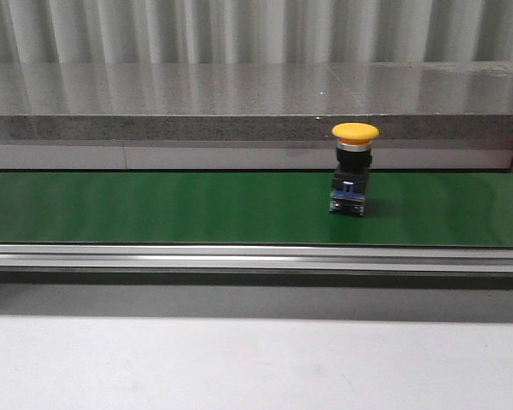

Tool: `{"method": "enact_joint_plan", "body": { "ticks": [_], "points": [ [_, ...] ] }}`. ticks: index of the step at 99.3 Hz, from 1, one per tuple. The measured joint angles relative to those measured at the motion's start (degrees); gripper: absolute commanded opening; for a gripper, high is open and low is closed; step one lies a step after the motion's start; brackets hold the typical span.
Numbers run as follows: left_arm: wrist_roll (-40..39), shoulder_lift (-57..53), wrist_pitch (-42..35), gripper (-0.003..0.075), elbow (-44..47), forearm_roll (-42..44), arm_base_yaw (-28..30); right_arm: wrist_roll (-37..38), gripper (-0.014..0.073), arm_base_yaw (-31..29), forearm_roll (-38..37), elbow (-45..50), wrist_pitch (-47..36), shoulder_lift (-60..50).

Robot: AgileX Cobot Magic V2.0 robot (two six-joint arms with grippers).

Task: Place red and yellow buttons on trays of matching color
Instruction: 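Grasp the yellow button at the belt's far end with the right gripper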

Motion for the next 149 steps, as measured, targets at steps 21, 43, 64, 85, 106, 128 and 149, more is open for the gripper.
{"method": "enact_joint_plan", "body": {
  "ticks": [21,43,64,85,106,128,149],
  "points": [
    [0.00,0.00,0.00,-0.0019,0.00,0.00,0.00,-4.93,0.0496,8.17,-0.11,4.03,2.26,-7.25],
    [0.00,0.00,0.00,-0.0019,0.00,0.00,0.00,-10.72,0.0496,18.60,-0.11,4.47,9.70,-8.85],
    [0.00,0.00,0.00,-0.0019,0.00,0.00,0.00,-15.01,0.0496,25.37,-0.11,4.74,13.03,-8.85],
    [0.00,0.00,0.00,-0.0019,0.00,0.00,0.00,-15.87,0.0496,29.59,-0.11,4.74,13.24,-8.85],
    [0.00,0.00,0.00,-0.0019,0.00,0.00,0.00,-16.05,0.0496,31.68,-0.11,4.74,13.12,-5.89],
    [0.00,0.00,0.00,-0.0019,0.00,0.00,0.00,-16.18,0.0496,32.33,-0.11,4.74,10.46,-2.69],
    [0.00,0.00,0.00,-0.0019,0.00,0.00,0.00,-16.27,0.0480,32.33,-0.71,4.74,6.46,0.98]
  ]
}}
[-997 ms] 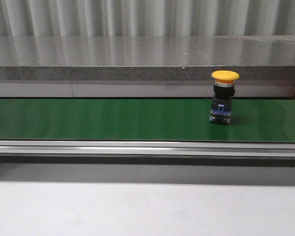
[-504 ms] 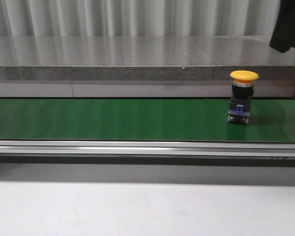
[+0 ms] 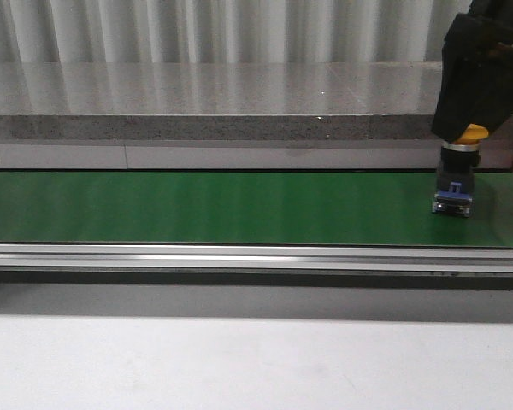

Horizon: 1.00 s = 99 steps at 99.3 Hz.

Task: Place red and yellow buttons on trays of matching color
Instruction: 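Grasp the yellow button at the belt's far end with the right gripper, then lower the yellow button into the yellow tray and release it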

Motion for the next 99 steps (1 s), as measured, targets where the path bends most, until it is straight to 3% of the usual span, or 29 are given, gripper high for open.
{"method": "enact_joint_plan", "body": {
  "ticks": [18,38,45,68,99],
  "points": [
    [0.00,0.00,0.00,-0.0019,0.00,0.00,0.00,0.10,0.0353,0.00,-1.60,0.00,0.16,1.69],
    [0.00,0.00,0.00,-0.0019,0.00,0.00,0.00,1.44,0.0080,0.00,-2.75,0.00,3.16,1.69],
    [0.00,0.00,0.00,-0.0019,0.00,0.00,0.00,3.13,0.0020,-0.14,-2.88,0.00,3.80,1.31],
    [0.00,0.00,0.00,-0.0019,0.00,0.00,0.00,9.92,0.0013,-5.25,-2.88,0.00,4.90,-3.50],
    [0.00,0.00,0.00,-0.0019,0.00,0.00,0.00,15.03,0.0013,-24.41,-2.88,0.00,6.39,-12.39]
  ]
}}
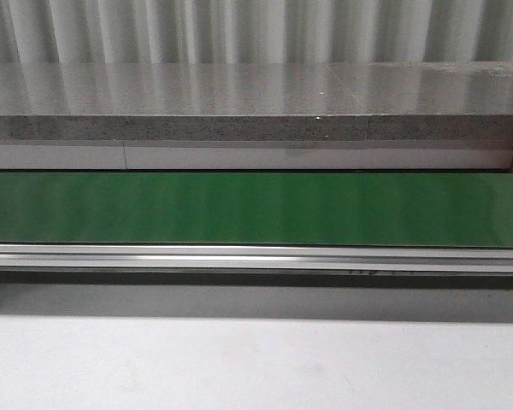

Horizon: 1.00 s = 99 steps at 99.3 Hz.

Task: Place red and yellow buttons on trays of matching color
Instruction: 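Lower the yellow button into the yellow tray and release it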

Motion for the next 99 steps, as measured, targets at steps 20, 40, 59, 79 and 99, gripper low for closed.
{"method": "enact_joint_plan", "body": {
  "ticks": [20,40,59,79,99],
  "points": [
    [0.00,0.00,0.00,-0.0019,0.00,0.00,0.00,3.16,0.0013,-13.66,-0.13,0.00,-3.65,-1.02],
    [0.00,0.00,0.00,-0.0019,0.00,0.00,0.00,5.86,0.0013,-21.30,-0.13,0.00,-10.02,1.01],
    [0.00,0.00,0.00,-0.0019,0.00,0.00,0.00,6.86,0.0013,-24.08,-0.13,0.00,-14.41,5.58],
    [0.00,0.00,0.00,-0.0019,0.00,-0.10,0.00,7.10,0.0013,-25.28,-0.13,0.00,-15.66,11.83],
    [0.00,0.00,0.10,-0.0019,0.00,-0.10,0.00,7.32,0.0013,-26.38,-0.13,0.00,-16.26,16.62]
  ]
}}
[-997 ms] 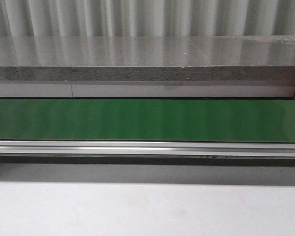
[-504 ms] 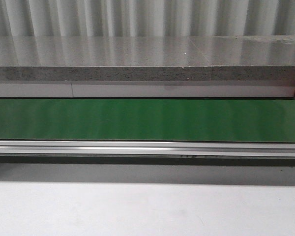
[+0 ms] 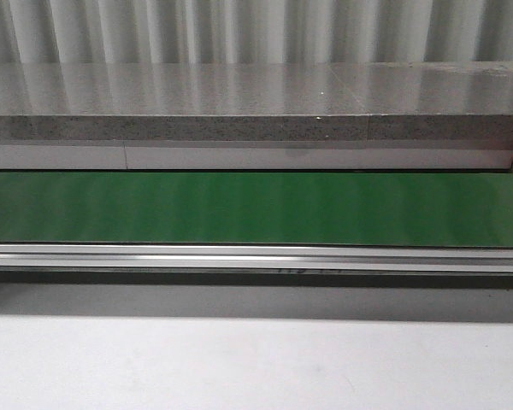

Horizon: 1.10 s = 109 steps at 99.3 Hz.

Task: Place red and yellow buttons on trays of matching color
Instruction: 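Lower the yellow button into the yellow tray and release it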

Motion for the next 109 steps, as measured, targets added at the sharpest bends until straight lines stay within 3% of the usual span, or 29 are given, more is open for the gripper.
{"method": "enact_joint_plan", "body": {
  "ticks": [51,61,73,83,109],
  "points": [
    [0.00,0.00,0.00,-0.0019,0.00,0.00,0.00,0.60,0.0020,-0.25,0.12,0.00,-0.77,7.03],
    [0.00,0.00,0.00,-0.0019,0.00,0.00,0.00,0.60,0.0115,-0.25,0.19,0.00,-0.77,7.39],
    [0.00,0.00,0.00,-0.0019,0.00,0.00,0.00,0.73,0.0346,-0.25,0.51,0.00,-0.77,7.39],
    [0.00,0.00,0.00,-0.0019,0.00,0.00,0.00,0.73,0.0478,-0.25,0.69,0.00,-0.77,7.39],
    [0.00,0.00,0.00,-0.0019,0.00,0.00,0.00,0.86,0.0506,-0.25,0.98,0.00,-0.32,7.39]
  ]
}}
